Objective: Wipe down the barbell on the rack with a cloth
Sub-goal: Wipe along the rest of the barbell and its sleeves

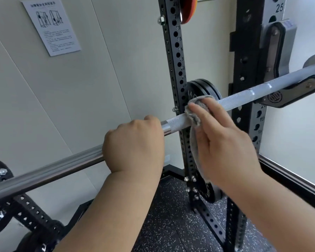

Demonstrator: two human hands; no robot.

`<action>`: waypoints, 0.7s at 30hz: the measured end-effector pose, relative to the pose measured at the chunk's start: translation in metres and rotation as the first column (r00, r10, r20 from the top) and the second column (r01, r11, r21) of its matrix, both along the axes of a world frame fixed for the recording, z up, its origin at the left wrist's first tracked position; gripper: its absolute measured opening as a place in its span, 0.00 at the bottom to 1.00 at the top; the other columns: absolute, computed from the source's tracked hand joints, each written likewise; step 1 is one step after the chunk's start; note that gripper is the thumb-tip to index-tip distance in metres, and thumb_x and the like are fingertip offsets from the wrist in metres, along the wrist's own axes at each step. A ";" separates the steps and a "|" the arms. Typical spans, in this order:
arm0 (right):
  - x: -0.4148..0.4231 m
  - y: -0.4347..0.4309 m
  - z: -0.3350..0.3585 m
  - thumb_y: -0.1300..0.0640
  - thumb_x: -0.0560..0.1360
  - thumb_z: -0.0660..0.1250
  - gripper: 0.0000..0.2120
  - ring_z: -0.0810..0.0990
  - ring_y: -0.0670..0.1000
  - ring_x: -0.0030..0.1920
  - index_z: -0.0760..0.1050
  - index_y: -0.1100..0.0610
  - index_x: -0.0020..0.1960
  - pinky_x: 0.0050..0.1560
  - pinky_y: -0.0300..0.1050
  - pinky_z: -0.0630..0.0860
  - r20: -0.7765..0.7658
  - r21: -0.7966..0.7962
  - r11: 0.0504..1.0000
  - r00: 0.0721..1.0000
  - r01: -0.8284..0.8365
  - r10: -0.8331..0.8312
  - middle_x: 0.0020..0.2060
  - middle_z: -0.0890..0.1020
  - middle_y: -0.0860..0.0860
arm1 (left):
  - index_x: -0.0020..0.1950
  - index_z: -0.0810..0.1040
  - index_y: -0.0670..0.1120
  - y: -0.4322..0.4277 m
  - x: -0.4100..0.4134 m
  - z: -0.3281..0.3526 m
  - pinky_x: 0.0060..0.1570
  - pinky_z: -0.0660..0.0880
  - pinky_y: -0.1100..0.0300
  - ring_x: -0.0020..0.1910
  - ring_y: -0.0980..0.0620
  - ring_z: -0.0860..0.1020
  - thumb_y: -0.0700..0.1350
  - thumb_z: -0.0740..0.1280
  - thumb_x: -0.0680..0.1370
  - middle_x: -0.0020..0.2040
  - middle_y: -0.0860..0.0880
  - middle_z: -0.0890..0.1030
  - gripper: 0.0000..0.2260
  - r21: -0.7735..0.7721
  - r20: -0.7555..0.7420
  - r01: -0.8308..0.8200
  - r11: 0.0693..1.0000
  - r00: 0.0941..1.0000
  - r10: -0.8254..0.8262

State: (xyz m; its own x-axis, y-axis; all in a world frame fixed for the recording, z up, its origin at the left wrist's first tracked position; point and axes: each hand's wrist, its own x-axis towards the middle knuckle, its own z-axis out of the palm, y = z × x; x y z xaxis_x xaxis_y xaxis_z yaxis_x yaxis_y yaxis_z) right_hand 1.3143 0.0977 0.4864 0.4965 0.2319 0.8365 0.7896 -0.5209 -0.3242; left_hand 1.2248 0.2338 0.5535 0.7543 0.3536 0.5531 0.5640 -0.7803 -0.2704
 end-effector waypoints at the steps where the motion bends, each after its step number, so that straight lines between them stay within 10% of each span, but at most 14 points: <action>1: -0.007 0.007 -0.001 0.52 0.87 0.59 0.19 0.81 0.48 0.37 0.72 0.49 0.77 0.33 0.41 0.80 -0.006 -0.007 0.999 0.999 -0.039 0.039 0.77 0.69 0.42 | 0.39 0.67 0.49 0.000 0.002 0.002 0.28 0.52 0.61 0.25 0.48 0.60 0.40 0.67 0.75 0.29 0.51 0.65 0.10 -0.011 0.004 -0.007 1.000 1.000 0.007; 6: -0.021 0.014 -0.006 0.54 0.82 0.67 0.27 0.82 0.50 0.35 0.68 0.48 0.80 0.29 0.47 0.81 0.078 -0.166 0.978 0.988 -0.122 0.137 0.79 0.67 0.47 | 0.39 0.66 0.50 0.002 0.005 0.017 0.31 0.64 0.59 0.28 0.49 0.62 0.46 0.66 0.79 0.32 0.51 0.66 0.12 -0.094 -0.019 0.008 0.996 1.000 -0.010; 12: 0.000 -0.010 -0.001 0.52 0.86 0.62 0.21 0.80 0.48 0.33 0.70 0.46 0.78 0.30 0.30 0.64 -0.016 -0.009 1.000 0.999 0.028 -0.028 0.78 0.67 0.40 | 0.53 0.65 0.51 -0.018 -0.012 -0.011 0.42 0.62 0.52 0.43 0.43 0.76 0.65 0.68 0.75 0.42 0.49 0.73 0.22 0.069 0.104 0.036 0.997 0.994 -0.043; 16: -0.024 0.011 -0.009 0.55 0.80 0.65 0.29 0.85 0.53 0.44 0.66 0.46 0.80 0.32 0.48 0.80 0.006 -0.094 0.989 0.993 -0.116 0.117 0.81 0.63 0.44 | 0.54 0.71 0.48 -0.024 -0.004 -0.031 0.49 0.66 0.46 0.47 0.40 0.74 0.51 0.69 0.76 0.48 0.45 0.75 0.12 0.093 0.232 0.097 0.991 0.966 -0.116; 21: 0.013 -0.024 0.001 0.54 0.82 0.66 0.23 0.82 0.47 0.35 0.72 0.47 0.77 0.30 0.35 0.74 0.021 -0.010 1.000 0.999 -0.029 0.029 0.77 0.69 0.37 | 0.63 0.71 0.42 -0.032 0.011 -0.049 0.58 0.67 0.39 0.48 0.40 0.69 0.49 0.75 0.74 0.50 0.43 0.71 0.23 0.124 0.270 0.083 0.989 0.956 -0.115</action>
State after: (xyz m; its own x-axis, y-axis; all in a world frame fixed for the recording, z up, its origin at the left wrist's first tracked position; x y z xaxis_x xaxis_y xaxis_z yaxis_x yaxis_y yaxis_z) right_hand 1.3274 0.0736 0.4871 0.4718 0.2543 0.8442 0.8111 -0.5007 -0.3024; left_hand 1.2355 0.2018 0.5046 0.5953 0.2099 0.7756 0.5501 -0.8100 -0.2030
